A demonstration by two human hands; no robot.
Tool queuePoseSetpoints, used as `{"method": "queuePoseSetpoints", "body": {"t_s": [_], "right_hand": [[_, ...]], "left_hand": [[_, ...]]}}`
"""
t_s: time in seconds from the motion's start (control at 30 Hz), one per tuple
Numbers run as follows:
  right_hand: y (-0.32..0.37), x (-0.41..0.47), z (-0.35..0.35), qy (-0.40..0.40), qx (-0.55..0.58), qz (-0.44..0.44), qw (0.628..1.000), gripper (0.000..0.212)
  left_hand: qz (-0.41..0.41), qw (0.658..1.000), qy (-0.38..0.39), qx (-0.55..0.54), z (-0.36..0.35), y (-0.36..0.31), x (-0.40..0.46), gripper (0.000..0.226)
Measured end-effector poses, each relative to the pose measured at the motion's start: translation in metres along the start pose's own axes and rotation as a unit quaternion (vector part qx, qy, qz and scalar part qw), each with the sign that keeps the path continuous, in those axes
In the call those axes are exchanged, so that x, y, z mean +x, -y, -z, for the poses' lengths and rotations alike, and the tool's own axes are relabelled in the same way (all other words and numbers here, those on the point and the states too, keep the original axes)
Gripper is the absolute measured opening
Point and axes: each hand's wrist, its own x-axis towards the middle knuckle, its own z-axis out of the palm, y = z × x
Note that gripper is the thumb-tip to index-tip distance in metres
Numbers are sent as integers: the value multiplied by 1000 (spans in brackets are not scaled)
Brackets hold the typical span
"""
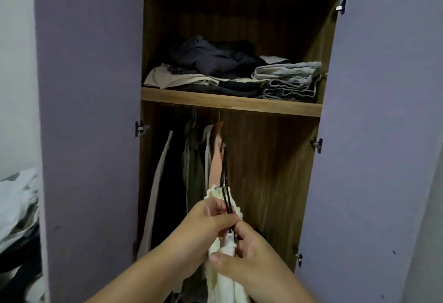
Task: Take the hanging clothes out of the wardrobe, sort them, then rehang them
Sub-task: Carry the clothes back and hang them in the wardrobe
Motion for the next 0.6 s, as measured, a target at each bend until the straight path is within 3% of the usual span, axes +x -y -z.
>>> {"method": "queuePoseSetpoints", "body": {"t_s": [0.2,0.43,0.6], "right_hand": [[-16,62,28,-46,25,-20,998,61],[-36,125,55,-98,5,0,995,100],[-49,163,79,-111,51,21,992,64]], "left_hand": [[10,997,76,-24,9,14,87,13],[-10,989,148,-13,14,32,176,14],[-21,988,156,-8,13,41,228,5]]}}
